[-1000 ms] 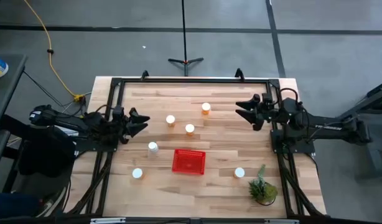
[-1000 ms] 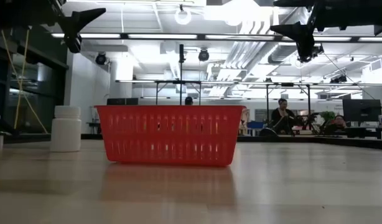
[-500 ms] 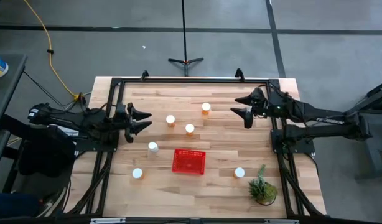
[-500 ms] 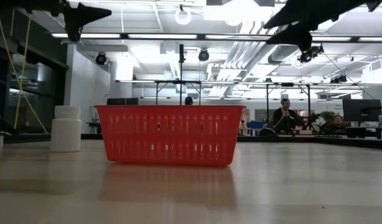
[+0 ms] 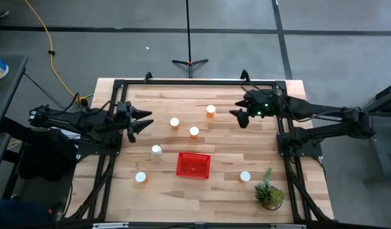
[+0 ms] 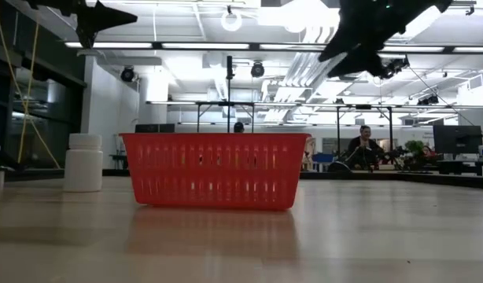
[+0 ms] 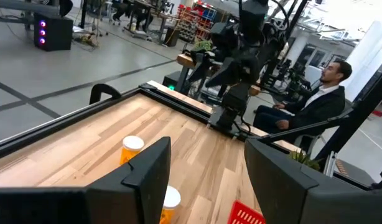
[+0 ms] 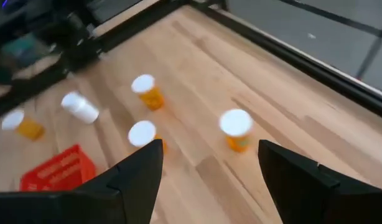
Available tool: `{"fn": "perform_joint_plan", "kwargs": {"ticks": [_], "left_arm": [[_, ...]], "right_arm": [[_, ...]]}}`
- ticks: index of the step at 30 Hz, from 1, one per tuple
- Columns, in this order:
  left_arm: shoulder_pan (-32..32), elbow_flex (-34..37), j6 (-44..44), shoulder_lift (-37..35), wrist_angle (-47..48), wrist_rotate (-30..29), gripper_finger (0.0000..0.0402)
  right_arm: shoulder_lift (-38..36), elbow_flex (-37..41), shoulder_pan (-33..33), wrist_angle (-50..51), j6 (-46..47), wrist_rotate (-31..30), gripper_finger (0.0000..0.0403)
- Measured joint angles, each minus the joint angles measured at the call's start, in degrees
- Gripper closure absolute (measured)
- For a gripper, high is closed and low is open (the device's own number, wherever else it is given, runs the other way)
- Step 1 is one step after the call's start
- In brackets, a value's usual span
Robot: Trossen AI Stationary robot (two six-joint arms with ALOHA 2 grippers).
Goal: Pick and place pill bottles into a basket
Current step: Put the orange pill bottle into the red bin
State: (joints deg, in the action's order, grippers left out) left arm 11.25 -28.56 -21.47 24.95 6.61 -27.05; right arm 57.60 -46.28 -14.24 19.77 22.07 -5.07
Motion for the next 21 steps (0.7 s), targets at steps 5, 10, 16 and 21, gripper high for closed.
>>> {"fn": "perform_joint_plan", "kwargs": {"ticks": [5, 10, 16, 21], "left_arm": [[0.00, 0.02, 0.04, 0.02, -0.02, 1.02, 0.0163], [0.00, 0.06, 0.15, 0.00, -0.02, 1.02, 0.0163], [0.00, 0.07, 0.22, 0.00, -0.02, 1.05, 0.0163], [0.00, 0.07, 0.21, 0.00, -0.02, 1.05, 0.0163]], "right_arm": [[6.36, 0.00, -1.05, -10.43, 7.92, -0.81, 0.0148], [13.26, 0.02, -3.07, -18.13, 15.27, -0.07, 0.0148], [21.06, -4.75, -3.12, -23.00, 10.66, 8.58, 0.0148], [25.74, -13.92, -3.23, -14.75, 7.13, 5.31, 0.0148]]}}
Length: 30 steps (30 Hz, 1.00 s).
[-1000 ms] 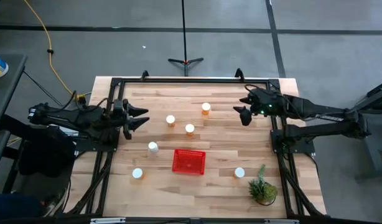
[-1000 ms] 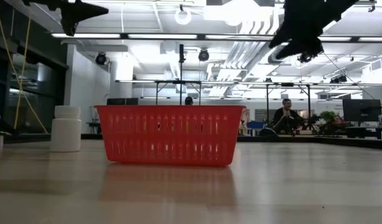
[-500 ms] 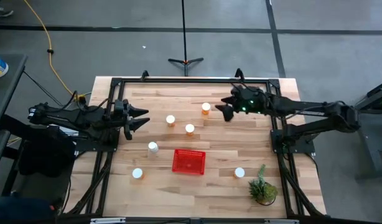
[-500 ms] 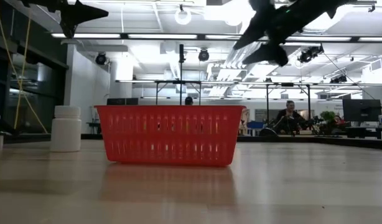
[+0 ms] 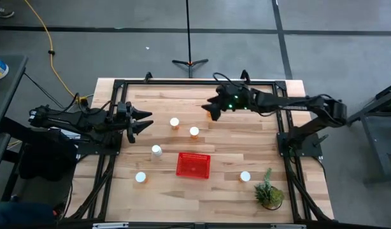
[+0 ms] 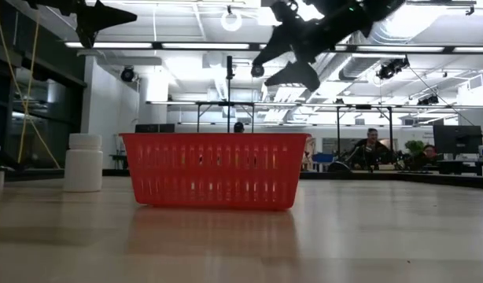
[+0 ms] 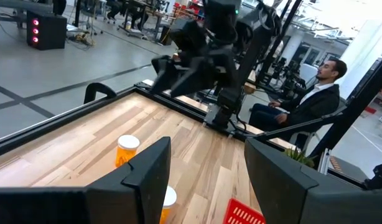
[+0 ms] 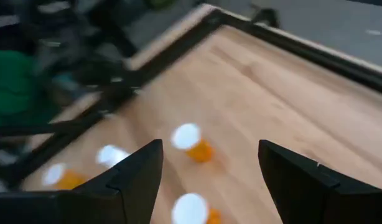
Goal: Pick and place pill bottles into a basket
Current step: Put the orange pill bottle into the red bin
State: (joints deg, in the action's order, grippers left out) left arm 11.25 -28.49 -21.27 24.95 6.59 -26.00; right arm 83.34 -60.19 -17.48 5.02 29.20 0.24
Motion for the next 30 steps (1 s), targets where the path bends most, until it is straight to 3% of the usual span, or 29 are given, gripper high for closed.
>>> {"fn": "perform_joint_plan", "kwargs": {"ticks": [4, 11, 20, 25, 30], "left_arm": [[0.00, 0.00, 0.01, 0.00, 0.04, 0.00, 0.0163], [0.00, 0.02, -0.01, 0.02, 0.94, 0.04, 0.0163], [0.00, 0.02, -0.01, 0.00, 0.95, 0.03, 0.0163], [0.00, 0.02, -0.02, 0.00, 0.98, 0.02, 0.0163], [0.00, 0.02, -0.01, 0.01, 1.05, 0.02, 0.0163]], "right_arm": [[4.57, -9.72, -1.49, 16.09, 0.42, -6.18, 0.0148], [15.47, -23.97, -4.00, 30.52, 2.90, -2.71, 0.0145], [26.31, -39.17, -4.34, 45.39, 0.56, -0.60, 0.0089], [27.03, -42.28, -4.75, 49.81, -2.59, -6.86, 0.0088], [27.49, -42.13, -5.51, 50.81, -2.86, -4.15, 0.0088]]}}
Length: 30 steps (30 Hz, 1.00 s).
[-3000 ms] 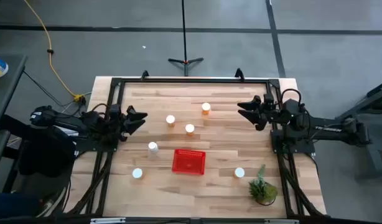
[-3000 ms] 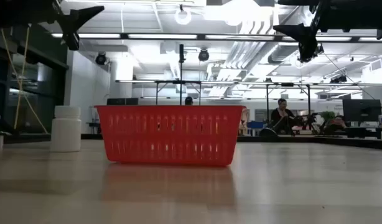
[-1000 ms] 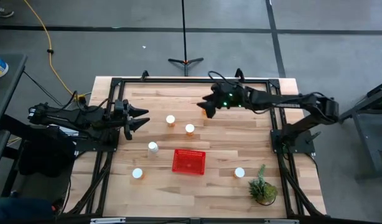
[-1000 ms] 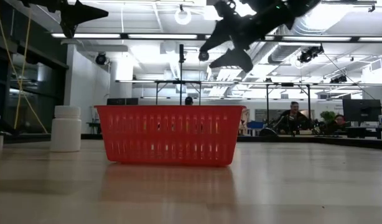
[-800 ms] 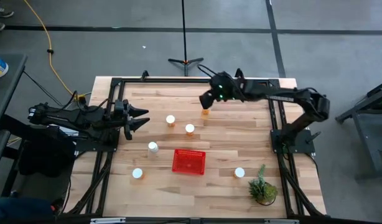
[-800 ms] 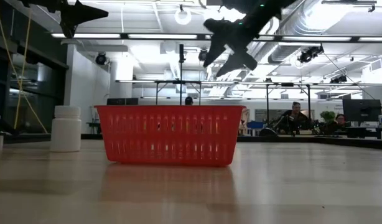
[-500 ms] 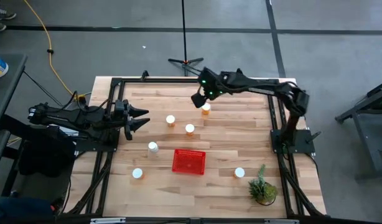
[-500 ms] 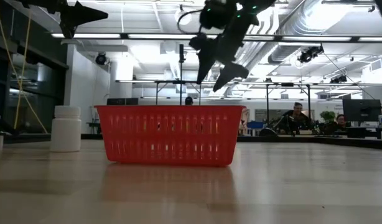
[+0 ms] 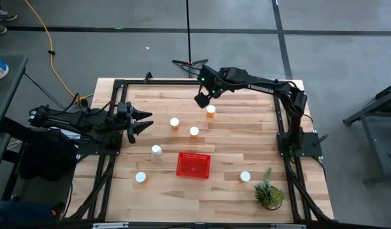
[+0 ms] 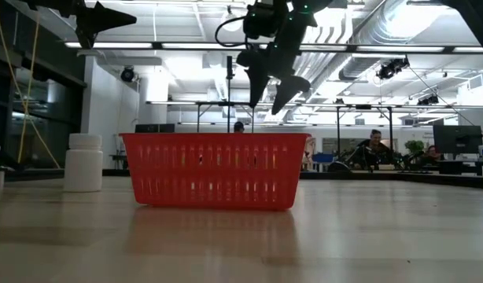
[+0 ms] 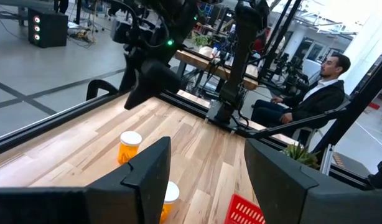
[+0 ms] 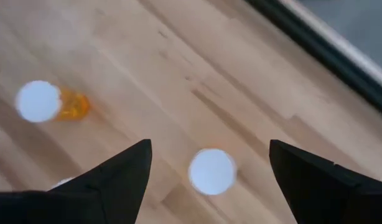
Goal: Pick and place pill bottles into a basket
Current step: Put the orange pill bottle into the red bin
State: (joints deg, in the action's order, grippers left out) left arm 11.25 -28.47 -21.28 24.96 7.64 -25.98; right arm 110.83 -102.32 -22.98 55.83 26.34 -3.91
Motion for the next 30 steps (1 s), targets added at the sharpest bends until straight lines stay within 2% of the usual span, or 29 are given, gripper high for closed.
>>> {"fn": "perform_joint_plan", "kwargs": {"ticks": [6, 10, 15, 17, 22, 26, 30], "left_arm": [[0.00, 0.00, -0.01, 0.00, -0.01, 0.00, 0.0163], [0.00, 0.00, 0.00, 0.01, 0.04, 0.00, 0.0163], [0.02, 0.00, -0.02, 0.00, 0.08, -0.07, 0.0163], [0.00, 0.00, 0.00, -0.01, 0.31, -0.09, 0.0163], [0.02, 0.02, -0.02, -0.01, 0.56, -0.11, 0.0163], [0.01, 0.02, -0.01, 0.01, 1.20, -0.13, 0.0163], [0.00, 0.02, -0.02, 0.01, 1.55, -0.55, 0.0163]], "right_arm": [[1.16, 0.11, -0.09, 1.23, 0.32, 1.71, 0.0088], [1.56, 0.02, 0.39, 1.44, -2.54, 0.43, 0.0088], [4.12, 0.04, 0.44, 1.96, -5.00, 7.47, 0.0088], [4.89, 0.04, 0.44, 3.05, -6.84, 8.11, 0.0088], [6.50, 0.04, 0.42, 6.02, -7.22, 6.93, 0.0088], [7.08, 0.04, 0.42, 6.02, -7.64, 4.33, 0.0089], [7.25, 0.07, 0.39, 5.47, -8.85, 4.26, 0.0089]]}}
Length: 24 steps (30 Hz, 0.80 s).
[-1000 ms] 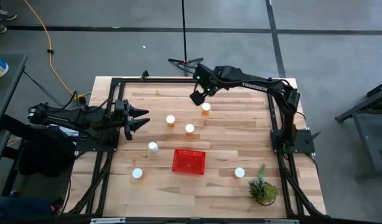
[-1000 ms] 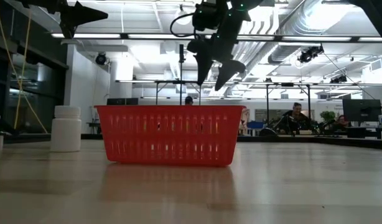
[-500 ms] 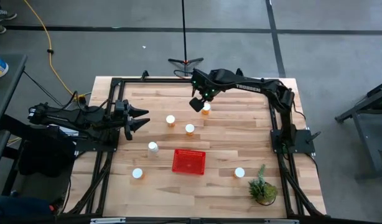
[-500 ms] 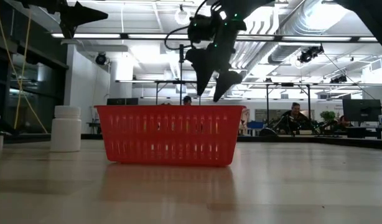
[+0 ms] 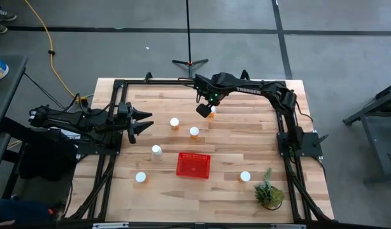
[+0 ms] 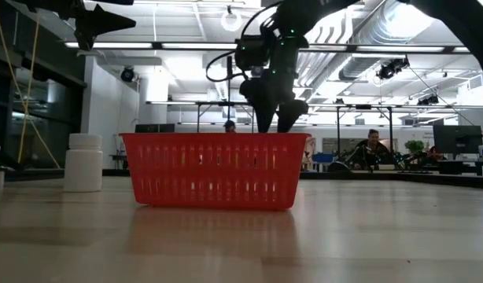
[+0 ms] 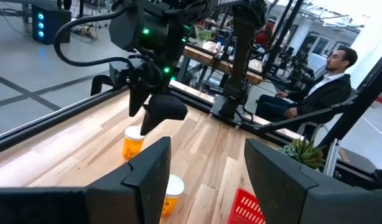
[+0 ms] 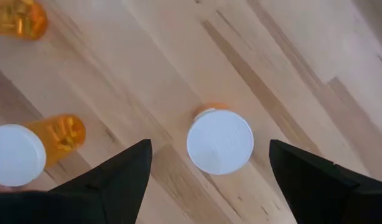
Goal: Pick and place pill bottles into a basket
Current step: Put the orange pill bottle into the red bin
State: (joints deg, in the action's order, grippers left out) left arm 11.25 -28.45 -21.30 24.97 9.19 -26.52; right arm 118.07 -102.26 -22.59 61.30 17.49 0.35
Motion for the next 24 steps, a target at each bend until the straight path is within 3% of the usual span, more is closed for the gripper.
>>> {"fn": "perform_joint_plan", "kwargs": {"ticks": [24], "left_arm": [[0.00, 0.00, 0.00, -0.02, 0.00, -0.15, 0.0163]], "right_arm": [[4.95, 0.00, -0.78, -0.61, -4.03, -0.91, 0.0089]]}}
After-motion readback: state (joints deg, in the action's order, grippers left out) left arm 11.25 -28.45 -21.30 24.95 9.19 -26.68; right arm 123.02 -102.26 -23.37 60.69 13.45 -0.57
